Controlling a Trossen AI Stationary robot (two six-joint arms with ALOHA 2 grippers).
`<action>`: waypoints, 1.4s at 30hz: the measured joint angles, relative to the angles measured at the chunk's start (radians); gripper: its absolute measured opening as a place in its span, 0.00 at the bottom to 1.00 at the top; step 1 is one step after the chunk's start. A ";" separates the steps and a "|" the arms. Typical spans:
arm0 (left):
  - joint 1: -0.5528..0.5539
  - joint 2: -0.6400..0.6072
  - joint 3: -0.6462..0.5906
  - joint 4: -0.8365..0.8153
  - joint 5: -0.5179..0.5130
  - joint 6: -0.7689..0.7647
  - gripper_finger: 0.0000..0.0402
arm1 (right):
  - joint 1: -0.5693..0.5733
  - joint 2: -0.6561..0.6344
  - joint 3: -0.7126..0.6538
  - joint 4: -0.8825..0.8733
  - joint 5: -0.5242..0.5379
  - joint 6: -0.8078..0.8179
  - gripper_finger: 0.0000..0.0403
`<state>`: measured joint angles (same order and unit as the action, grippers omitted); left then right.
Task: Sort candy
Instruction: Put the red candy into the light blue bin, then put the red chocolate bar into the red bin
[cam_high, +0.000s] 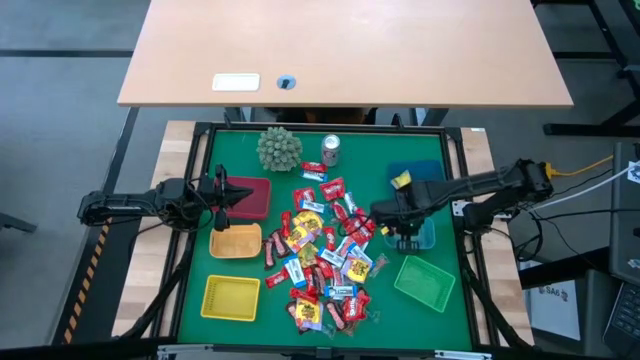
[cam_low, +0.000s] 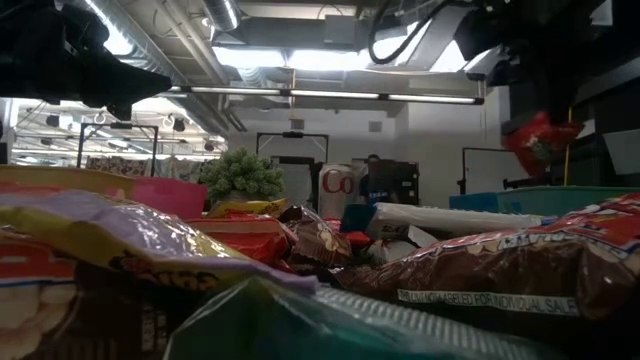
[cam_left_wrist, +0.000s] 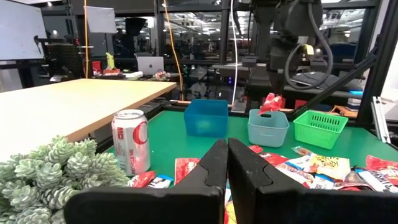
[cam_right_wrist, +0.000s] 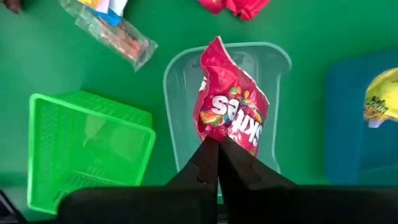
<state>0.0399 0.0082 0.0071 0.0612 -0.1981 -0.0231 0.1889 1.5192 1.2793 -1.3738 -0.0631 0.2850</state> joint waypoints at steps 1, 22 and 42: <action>0.000 0.000 0.000 0.000 0.000 0.000 0.00 | 0.006 0.000 0.000 -0.003 0.000 0.000 0.00; 0.000 0.000 0.000 0.000 0.017 0.000 0.00 | 0.014 0.000 0.000 -0.073 0.046 -0.001 0.37; 0.000 0.000 0.000 0.093 0.001 -0.053 0.24 | 0.013 0.001 0.000 0.099 0.057 -0.005 0.48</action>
<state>0.0399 0.0086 0.0074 0.1538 -0.1976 -0.0766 0.2024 1.5204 1.2793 -1.2743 -0.0059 0.2802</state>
